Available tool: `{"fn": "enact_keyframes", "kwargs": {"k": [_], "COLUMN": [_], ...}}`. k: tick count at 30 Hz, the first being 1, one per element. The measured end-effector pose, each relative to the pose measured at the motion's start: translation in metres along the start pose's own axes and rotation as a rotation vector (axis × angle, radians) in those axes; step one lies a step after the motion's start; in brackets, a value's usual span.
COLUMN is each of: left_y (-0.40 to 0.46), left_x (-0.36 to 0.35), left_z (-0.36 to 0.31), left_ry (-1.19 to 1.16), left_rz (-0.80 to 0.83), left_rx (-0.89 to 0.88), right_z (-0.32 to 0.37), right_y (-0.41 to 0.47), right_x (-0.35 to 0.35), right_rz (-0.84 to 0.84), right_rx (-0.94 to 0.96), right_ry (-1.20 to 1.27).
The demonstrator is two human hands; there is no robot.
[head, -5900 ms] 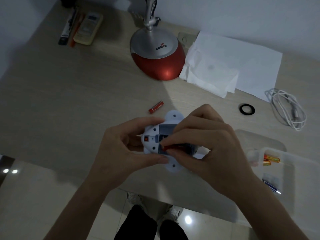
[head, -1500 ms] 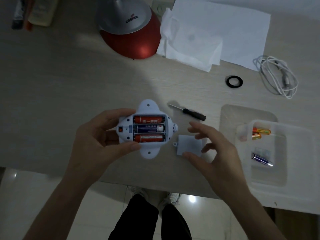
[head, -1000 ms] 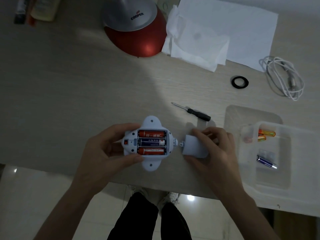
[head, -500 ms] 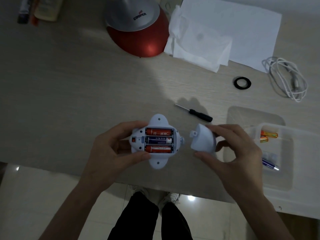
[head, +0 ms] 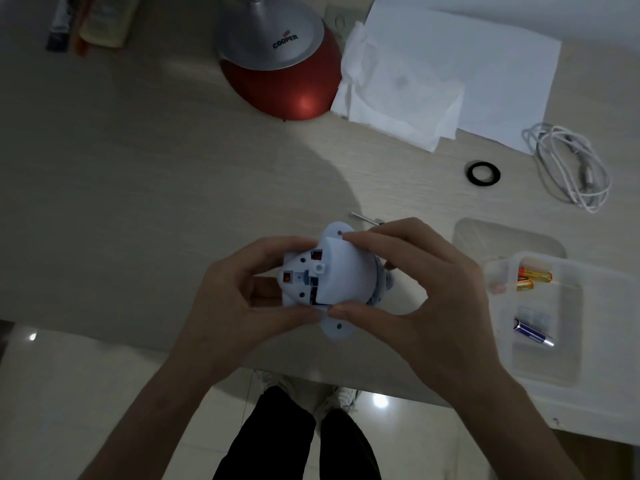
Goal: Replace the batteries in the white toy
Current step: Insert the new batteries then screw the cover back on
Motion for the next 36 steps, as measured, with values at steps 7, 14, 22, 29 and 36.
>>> {"fn": "enact_keyframes", "kwargs": {"k": [7,14,22,29,36], "left_y": [0.001,0.002,0.005,0.006,0.009], "left_x": [0.001,0.000,0.002,0.000,-0.003], "left_z": [-0.009,-0.012,-0.017,-0.017,-0.012], "left_ry": [0.014,0.032,0.006,0.018,0.051], "left_rz": [0.017,-0.005,-0.025,-0.010,-0.019], "left_rx": [-0.012,-0.029,-0.038,-0.019,0.010], "right_z": [-0.007,-0.007,-0.006,-0.009,-0.009], "right_y": [0.000,0.002,0.007,0.006,0.009], "right_x": [0.001,0.002,0.004,0.004,0.005], "right_rz": [0.007,-0.006,-0.002,0.017,0.031], "right_rx": [0.031,0.092,0.120,0.106,0.093], "right_ry": [-0.075,-0.140,-0.122,-0.177,-0.235]}}
Point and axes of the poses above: each hand's wrist, its own y-axis towards the middle knuckle, its own x-axis out of the back of the hand, z = x × y, the point moved 1 cm from there along y, towards the middle knuckle, and after that the axes turned 4 degrees about -x, right-handed, at the moved point
